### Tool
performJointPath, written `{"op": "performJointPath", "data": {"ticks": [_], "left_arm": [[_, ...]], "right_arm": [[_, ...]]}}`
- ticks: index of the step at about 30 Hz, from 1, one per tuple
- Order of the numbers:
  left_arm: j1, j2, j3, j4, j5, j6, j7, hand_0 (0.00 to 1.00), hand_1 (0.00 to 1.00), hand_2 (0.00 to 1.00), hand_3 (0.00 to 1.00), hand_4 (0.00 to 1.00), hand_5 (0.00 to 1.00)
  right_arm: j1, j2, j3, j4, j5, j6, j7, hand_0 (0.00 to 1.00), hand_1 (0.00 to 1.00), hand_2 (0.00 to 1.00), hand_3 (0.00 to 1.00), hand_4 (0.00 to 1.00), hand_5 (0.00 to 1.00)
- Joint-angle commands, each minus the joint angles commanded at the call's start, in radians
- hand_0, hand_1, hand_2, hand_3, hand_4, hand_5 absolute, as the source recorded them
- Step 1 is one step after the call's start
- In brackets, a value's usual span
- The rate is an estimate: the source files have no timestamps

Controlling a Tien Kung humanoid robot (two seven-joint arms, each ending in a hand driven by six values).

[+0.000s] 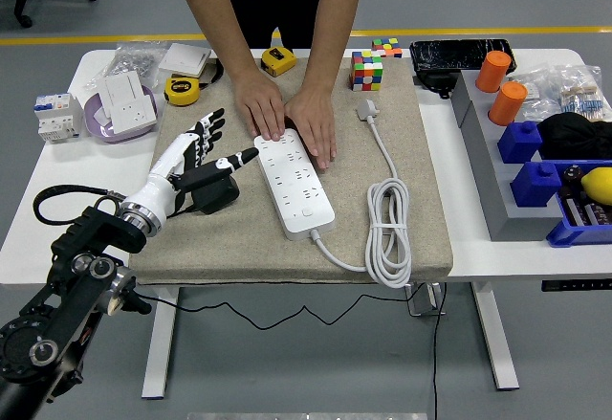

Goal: Pick up the plug,place it near the board,insert it into the board,press the button

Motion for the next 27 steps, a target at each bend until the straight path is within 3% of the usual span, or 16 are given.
{"op": "performJointPath", "data": {"ticks": [6,15,16,18,21,22,27], "left_arm": [[-0.024,-0.005,0.037,0.065,0.208,0.021,-0.001,0.998,0.998,0.998,0.998,0.998,0.386],[-0.069,-0.054,0.073,0.249,0.582,0.138,-0.055,0.998,0.998,0.998,0.998,0.998,0.353],[-0.073,-0.059,0.072,0.269,0.627,0.151,-0.063,0.998,0.998,0.933,0.907,0.998,0.268],[-0.079,-0.067,0.069,0.303,0.698,0.172,-0.076,0.998,0.998,0.933,0.907,0.998,0.268],[-0.081,-0.074,0.063,0.337,0.726,0.194,-0.088,0.998,0.998,0.933,0.907,0.998,0.268],[-0.081,-0.075,0.059,0.345,0.731,0.200,-0.091,0.915,0.896,0.823,0.794,0.998,0.235],[-0.083,-0.075,0.048,0.369,0.736,0.228,-0.103,0.915,0.896,0.823,0.794,0.998,0.235]], "right_arm": [[0.000,0.001,0.003,0.000,-0.003,0.000,-0.001,0.818,0.723,0.701,0.637,0.938,0.607],[0.001,0.003,-0.007,0.000,0.002,0.001,0.000,0.818,0.723,0.701,0.635,0.938,0.606],[0.001,0.002,-0.006,0.000,0.000,0.001,0.000,0.818,0.722,0.701,0.635,0.938,0.606],[0.000,0.002,-0.005,0.000,-0.002,0.001,-0.001,0.818,0.722,0.701,0.635,0.938,0.606],[-0.002,0.000,-0.008,0.000,-0.002,0.002,-0.001,0.818,0.722,0.701,0.635,0.938,0.606],[-0.002,-0.001,-0.006,0.000,-0.005,0.002,-0.002,0.818,0.724,0.700,0.636,0.939,0.606],[-0.003,-0.003,-0.013,0.000,-0.001,0.002,-0.002,0.818,0.724,0.700,0.636,0.939,0.606]]}}
